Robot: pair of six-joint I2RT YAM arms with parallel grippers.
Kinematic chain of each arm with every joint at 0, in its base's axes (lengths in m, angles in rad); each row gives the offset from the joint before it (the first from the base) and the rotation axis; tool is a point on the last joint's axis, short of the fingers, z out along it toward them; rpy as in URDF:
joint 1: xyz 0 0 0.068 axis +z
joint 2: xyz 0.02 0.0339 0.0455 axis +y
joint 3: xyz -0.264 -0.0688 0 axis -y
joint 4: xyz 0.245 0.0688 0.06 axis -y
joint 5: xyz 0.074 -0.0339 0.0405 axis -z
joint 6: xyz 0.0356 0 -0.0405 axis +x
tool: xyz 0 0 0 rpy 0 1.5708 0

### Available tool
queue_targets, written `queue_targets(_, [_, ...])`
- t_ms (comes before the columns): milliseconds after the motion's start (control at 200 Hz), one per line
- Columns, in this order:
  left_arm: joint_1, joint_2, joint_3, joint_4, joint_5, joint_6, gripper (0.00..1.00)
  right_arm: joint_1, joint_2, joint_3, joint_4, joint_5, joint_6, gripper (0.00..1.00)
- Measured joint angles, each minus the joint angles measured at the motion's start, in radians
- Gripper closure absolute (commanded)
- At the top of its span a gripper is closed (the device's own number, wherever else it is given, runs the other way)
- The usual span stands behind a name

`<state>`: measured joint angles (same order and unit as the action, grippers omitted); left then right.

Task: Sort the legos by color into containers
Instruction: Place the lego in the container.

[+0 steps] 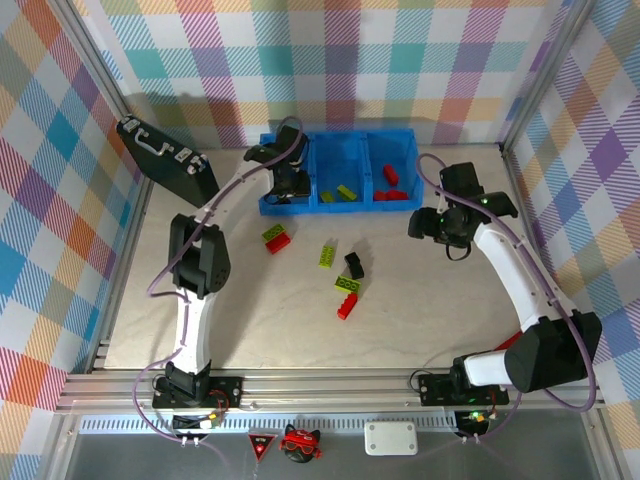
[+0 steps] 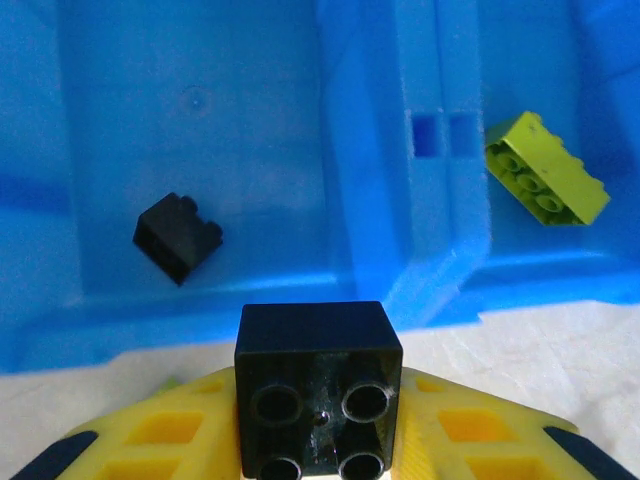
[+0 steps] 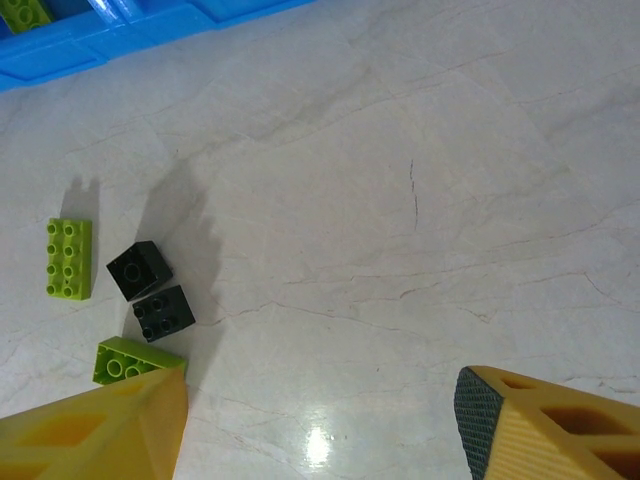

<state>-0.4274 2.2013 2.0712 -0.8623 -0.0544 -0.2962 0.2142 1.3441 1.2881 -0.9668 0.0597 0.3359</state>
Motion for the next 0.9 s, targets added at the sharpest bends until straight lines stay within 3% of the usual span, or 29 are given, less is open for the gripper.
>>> queue_targets(270, [0.027,0.158,0.129,-0.001,-0.027,0.011,0.63,0.0,-0.018,-0.006,-0.007,0.0,0.0,0.27])
queue_targets(900, [0.05,0.216,0.135,0.041,-0.034,0.005,0.56,0.0,-0.055,-0.03,-0.022,-0.001,0.001,0.28])
